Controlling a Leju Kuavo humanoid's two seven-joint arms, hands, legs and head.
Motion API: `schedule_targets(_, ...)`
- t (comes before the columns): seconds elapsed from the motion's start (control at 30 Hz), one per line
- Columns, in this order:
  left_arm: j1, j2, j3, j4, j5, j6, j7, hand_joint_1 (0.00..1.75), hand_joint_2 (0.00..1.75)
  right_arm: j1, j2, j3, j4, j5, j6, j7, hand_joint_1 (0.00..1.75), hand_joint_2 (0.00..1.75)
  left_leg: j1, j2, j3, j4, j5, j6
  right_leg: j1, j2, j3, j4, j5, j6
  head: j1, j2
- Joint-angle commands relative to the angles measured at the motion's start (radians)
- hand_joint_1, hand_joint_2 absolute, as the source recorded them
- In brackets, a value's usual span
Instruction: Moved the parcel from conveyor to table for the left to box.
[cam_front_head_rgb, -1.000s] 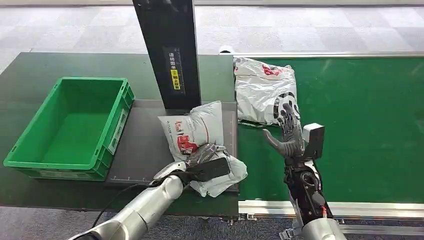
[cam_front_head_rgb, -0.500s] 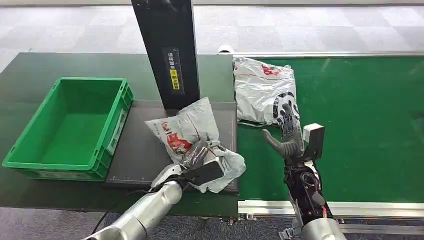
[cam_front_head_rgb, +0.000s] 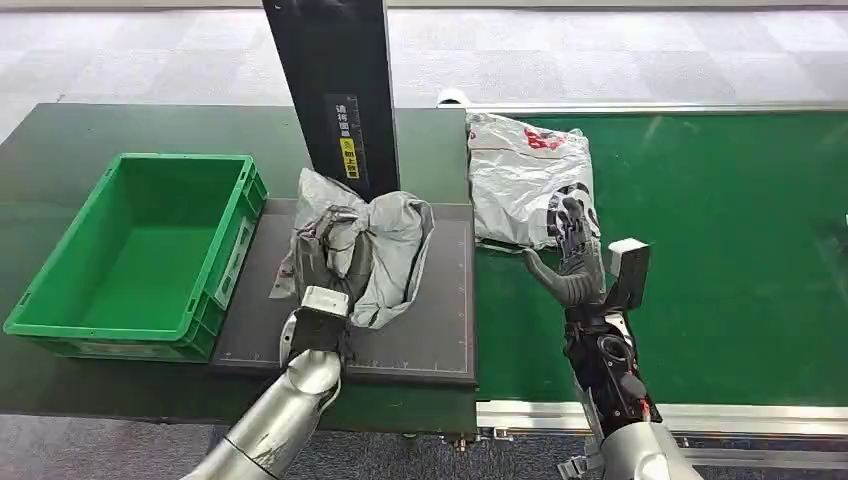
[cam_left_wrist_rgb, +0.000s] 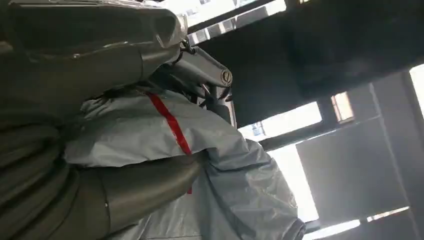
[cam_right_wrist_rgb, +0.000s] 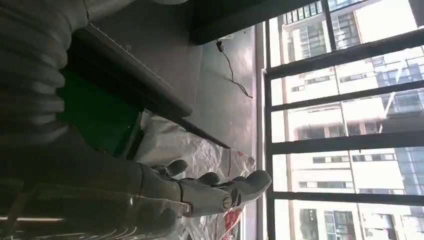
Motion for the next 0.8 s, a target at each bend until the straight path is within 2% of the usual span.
schedule_targets(0.03, 0.045, 0.034, 0.036, -0.265, -0.098, 0.014, -0.002, 1.75, 1.75, -0.054, -0.01, 0.04, 0.098, -0.012, -0.006, -0.001, 0.0, 1.75, 0.0, 0.002, 0.001, 0.0, -0.001, 0.0, 0.0, 0.002, 0.001, 0.0, 0.0, -0.001, 0.0, 0.0)
schedule_targets(0.07, 0.067, 0.012, 0.094, -0.303, -0.181, 0.014, -0.002, 1.75, 1.75, -0.047, -0.011, 0.045, 0.094, -0.016, -0.006, -0.001, 0.0, 1.75, 0.0, 0.002, 0.001, 0.0, -0.001, 0.0, 0.001, 0.003, 0.001, -0.001, 0.0, -0.001, 0.0, 0.0)
schedule_targets(0.23, 0.089, 0.012, 0.124, -0.35, -0.197, 0.014, -0.002, 1.75, 1.75, -0.007, -0.017, 0.052, 0.061, -0.027, -0.006, -0.004, 0.0, 1.75, 0.001, 0.002, 0.003, -0.001, -0.002, 0.0, 0.001, 0.002, 0.003, -0.001, -0.001, -0.001, 0.0, 0.0)
schedule_targets(0.33, 0.063, -0.005, 0.201, -0.318, -0.342, 0.014, -0.002, 1.75, 1.75, 0.004, -0.022, 0.065, 0.047, -0.034, -0.009, 0.002, 0.0, 1.75, 0.001, 0.001, 0.001, 0.0, -0.001, 0.0, 0.001, 0.001, 0.0, -0.001, -0.001, -0.001, 0.0, 0.0)
schedule_targets(0.37, 0.056, -0.019, 0.242, -0.303, -0.409, 0.014, -0.002, 1.75, 1.75, 0.003, -0.024, 0.069, 0.047, -0.036, -0.01, 0.003, 0.0, 1.75, 0.001, 0.0, 0.0, 0.0, -0.001, 0.0, 0.001, 0.001, -0.001, 0.0, 0.0, -0.001, 0.0, 0.0)
schedule_targets(0.4, 0.036, -0.056, 0.346, -0.28, -0.583, 0.014, -0.002, 1.75, 1.75, 0.006, -0.029, 0.074, 0.048, -0.042, -0.014, 0.004, 0.0, 1.75, 0.001, 0.001, 0.001, 0.0, -0.001, 0.0, 0.001, 0.001, 0.001, -0.001, 0.0, -0.001, 0.0, 0.0)
schedule_targets(0.43, 0.036, -0.056, 0.346, -0.28, -0.583, 0.014, -0.002, 1.75, 1.75, 0.006, -0.029, 0.074, 0.048, -0.042, -0.014, 0.004, 0.0, 1.75, 0.0, 0.001, 0.0, 0.0, -0.001, 0.0, 0.001, 0.001, 0.0, 0.0, 0.0, -0.001, 0.0, 0.0)
schedule_targets(0.47, -0.001, -0.093, 0.461, -0.248, -0.734, 0.014, -0.002, 1.75, 1.75, 0.013, -0.033, 0.075, 0.044, -0.046, -0.018, 0.003, 0.0, 1.75, 0.001, 0.002, 0.001, 0.001, -0.001, 0.0, 0.001, 0.002, 0.0, 0.0, 0.0, -0.001, 0.0, 0.0)
schedule_targets(0.8, -0.001, -0.093, 0.461, -0.248, -0.734, 0.014, -0.002, 1.75, 1.75, 0.013, -0.033, 0.075, 0.044, -0.046, -0.018, 0.003, 0.0, 1.75, 0.001, 0.001, 0.001, 0.0, -0.001, 0.0, 0.001, 0.001, 0.0, -0.001, -0.001, -0.001, 0.0, 0.0)
